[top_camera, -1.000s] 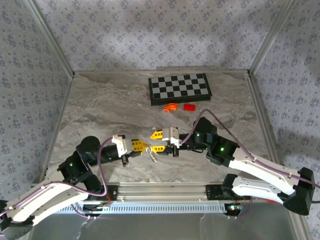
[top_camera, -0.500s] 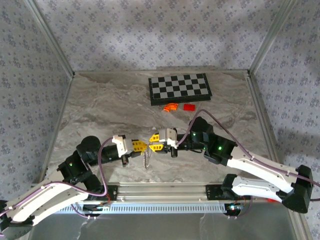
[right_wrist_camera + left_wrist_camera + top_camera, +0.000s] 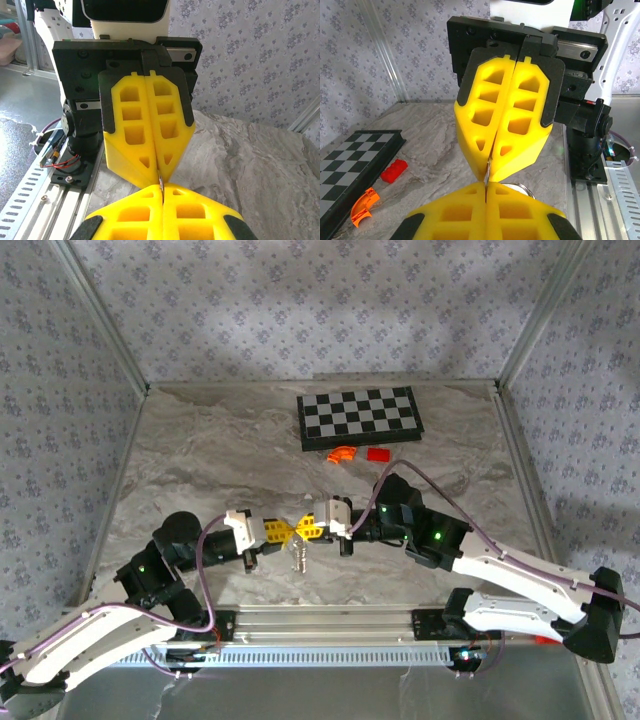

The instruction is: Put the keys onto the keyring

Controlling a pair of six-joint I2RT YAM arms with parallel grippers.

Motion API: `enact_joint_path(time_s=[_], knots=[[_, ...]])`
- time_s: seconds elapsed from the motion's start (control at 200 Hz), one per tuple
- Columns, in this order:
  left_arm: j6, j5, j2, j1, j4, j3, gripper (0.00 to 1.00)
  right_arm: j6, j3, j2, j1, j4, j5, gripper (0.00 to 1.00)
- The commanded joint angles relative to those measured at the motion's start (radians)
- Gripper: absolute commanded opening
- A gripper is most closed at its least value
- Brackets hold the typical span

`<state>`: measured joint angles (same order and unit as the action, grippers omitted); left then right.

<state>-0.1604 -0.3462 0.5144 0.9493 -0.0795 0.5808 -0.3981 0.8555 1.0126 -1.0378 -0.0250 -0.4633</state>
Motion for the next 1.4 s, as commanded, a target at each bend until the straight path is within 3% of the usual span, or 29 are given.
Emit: enact_joint_path(time_s=[0.0,0.13,0.685,1.399], knots=[[-0.003,-0.025,-0.008,0.005,0.053,0.033,0.09,-0.004,0.011,-0.019,-0.008,-0.028,0.003,0.00],[0.005,-0.038,-0.026,0.006,0.070,0.025,0.17,0.027,-0.006,-0.043,-0.002,-0.076,-0.054,0.00],[0.031,-0.078,-0.047,0.005,0.119,0.012,0.19,0.084,-0.024,-0.039,0.007,-0.158,-0.132,0.00],[0.047,-0.077,-0.043,0.005,0.162,-0.019,0.00,0.078,-0.009,-0.009,-0.007,-0.155,-0.129,0.00]])
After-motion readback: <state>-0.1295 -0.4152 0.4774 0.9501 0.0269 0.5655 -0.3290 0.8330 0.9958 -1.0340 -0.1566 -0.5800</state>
